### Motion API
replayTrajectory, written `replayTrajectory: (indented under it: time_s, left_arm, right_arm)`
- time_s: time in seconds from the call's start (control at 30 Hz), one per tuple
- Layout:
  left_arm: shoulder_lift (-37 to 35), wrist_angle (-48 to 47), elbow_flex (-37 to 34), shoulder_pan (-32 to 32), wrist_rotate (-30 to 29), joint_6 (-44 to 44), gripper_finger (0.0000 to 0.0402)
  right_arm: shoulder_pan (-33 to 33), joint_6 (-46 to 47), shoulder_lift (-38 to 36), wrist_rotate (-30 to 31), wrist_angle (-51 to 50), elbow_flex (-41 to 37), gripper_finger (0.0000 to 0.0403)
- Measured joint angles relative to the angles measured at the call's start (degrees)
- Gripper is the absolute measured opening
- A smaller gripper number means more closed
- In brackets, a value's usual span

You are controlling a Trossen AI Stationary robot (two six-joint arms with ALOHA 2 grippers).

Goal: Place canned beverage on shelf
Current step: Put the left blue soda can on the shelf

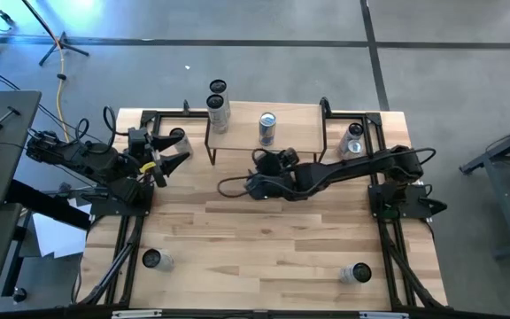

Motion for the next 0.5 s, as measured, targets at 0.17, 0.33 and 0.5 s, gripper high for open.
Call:
replayTrajectory:
  time_s: [0.17, 0.33, 0.5]
  left_arm:
    - [0.0, 0.0, 0.0, 0.0, -1.5, 0.0, 0.0296]
    - [-0.1, 0.0, 0.0, 0.0, -2.6, 0.5, 0.0296]
    - [-0.1, 0.2, 0.0, 0.0, -2.6, -0.2, 0.0296]
  right_arm:
    - [0.8, 9.4, -8.9, 0.4, 1.6, -13.8, 0.0376]
    - [1.2, 3.0, -16.6, -0.5, 23.5, -24.5, 0.0376]
    - [0.0, -5.4, -13.3, 3.8, 30.1, -22.2, 0.0376]
